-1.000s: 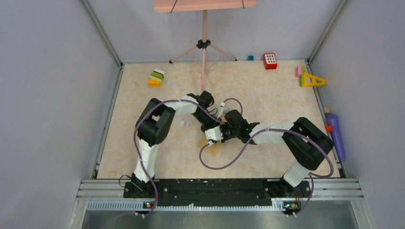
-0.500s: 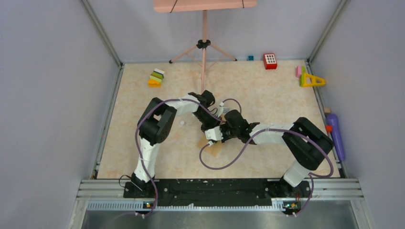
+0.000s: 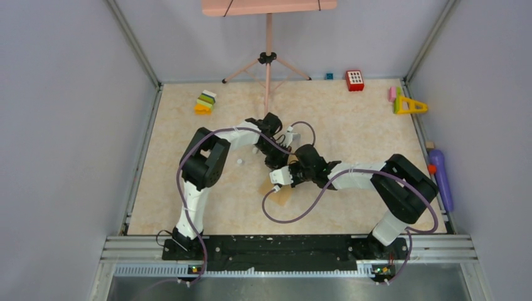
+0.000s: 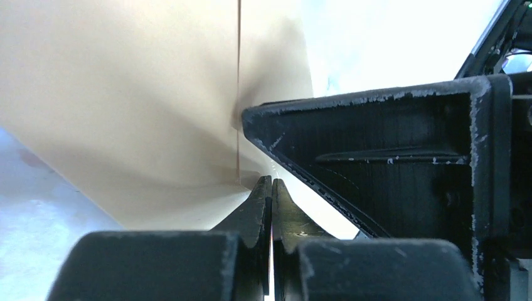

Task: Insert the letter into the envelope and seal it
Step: Seal the envelope flap on the envelope.

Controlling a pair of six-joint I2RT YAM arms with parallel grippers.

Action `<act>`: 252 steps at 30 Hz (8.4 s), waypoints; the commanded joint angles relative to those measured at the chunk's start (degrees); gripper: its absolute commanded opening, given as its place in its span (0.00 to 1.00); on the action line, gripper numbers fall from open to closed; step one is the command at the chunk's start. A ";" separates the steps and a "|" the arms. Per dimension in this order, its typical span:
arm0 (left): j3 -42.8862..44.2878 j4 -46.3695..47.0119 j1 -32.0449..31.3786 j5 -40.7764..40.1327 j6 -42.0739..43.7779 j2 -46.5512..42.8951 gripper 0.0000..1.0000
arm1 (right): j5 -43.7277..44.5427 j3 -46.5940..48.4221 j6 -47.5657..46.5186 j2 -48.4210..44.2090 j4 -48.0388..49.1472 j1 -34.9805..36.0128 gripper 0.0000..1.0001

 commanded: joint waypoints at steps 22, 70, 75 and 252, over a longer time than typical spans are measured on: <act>-0.71 4.47 1.51 -11.46 3.40 -0.08 0.00 | -2.97 -0.85 0.66 1.65 -7.81 1.01 0.00; -7.93 -5.82 -3.29 -2.03 16.96 -4.56 0.00 | -2.69 -1.02 0.65 1.19 -7.56 0.95 0.00; -6.05 -1.86 -3.12 -6.24 12.53 -3.72 0.00 | -3.12 -0.85 0.71 0.83 -8.06 0.99 0.00; -14.74 21.06 5.89 12.21 -7.88 -10.37 0.01 | -4.22 -13.69 -3.76 -2.39 17.29 -1.34 0.00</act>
